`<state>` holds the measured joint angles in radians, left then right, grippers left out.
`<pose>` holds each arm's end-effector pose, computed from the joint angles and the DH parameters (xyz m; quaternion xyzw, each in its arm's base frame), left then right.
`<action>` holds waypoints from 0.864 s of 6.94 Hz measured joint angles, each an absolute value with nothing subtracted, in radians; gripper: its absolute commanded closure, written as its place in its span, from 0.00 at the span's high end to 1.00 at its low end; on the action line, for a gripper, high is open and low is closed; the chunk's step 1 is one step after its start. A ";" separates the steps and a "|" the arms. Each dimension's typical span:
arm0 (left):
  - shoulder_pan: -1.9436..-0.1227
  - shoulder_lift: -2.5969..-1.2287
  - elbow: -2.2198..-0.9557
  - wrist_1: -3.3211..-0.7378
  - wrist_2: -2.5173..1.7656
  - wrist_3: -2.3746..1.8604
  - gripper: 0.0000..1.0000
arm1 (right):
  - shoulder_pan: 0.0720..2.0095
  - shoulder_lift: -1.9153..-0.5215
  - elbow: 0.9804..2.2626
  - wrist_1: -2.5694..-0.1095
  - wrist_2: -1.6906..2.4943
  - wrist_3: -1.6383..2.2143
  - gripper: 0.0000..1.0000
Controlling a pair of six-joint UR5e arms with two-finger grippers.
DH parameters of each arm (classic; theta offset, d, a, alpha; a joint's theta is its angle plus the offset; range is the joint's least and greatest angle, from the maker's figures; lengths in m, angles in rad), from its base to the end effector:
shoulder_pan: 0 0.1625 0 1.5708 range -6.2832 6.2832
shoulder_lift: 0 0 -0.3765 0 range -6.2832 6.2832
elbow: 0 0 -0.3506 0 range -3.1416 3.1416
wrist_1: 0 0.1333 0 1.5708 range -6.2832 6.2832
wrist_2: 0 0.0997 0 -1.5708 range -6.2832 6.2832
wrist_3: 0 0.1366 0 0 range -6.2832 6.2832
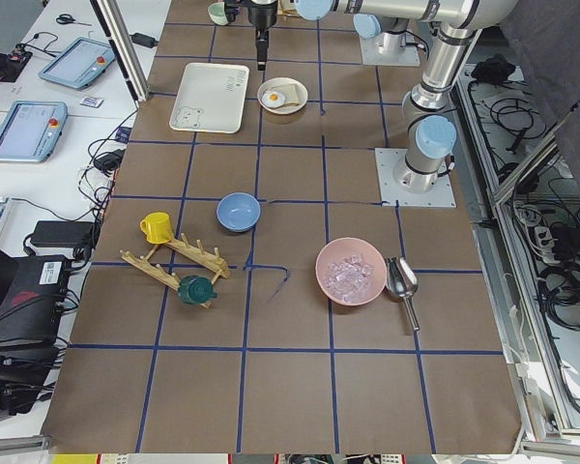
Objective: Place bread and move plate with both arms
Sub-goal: 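Move the right gripper to the bread slice on the wooden board and grasp it, then lift the bread slice with the right gripper and carry it toward the plate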
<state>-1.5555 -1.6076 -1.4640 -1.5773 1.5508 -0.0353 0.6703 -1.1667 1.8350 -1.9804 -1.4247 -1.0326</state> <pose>-0.1288 -0.4738 0.4333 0.0250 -0.9991 0.0316 0.0103 -0.2849 -0.4213 0.1353 -0.0559 0.9875 0.0135 0.1470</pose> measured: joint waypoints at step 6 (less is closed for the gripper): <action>-1.555 -1.608 -1.460 -1.578 1.551 -0.033 1.00 | 0.666 -1.174 1.831 -1.981 -1.432 -1.043 0.00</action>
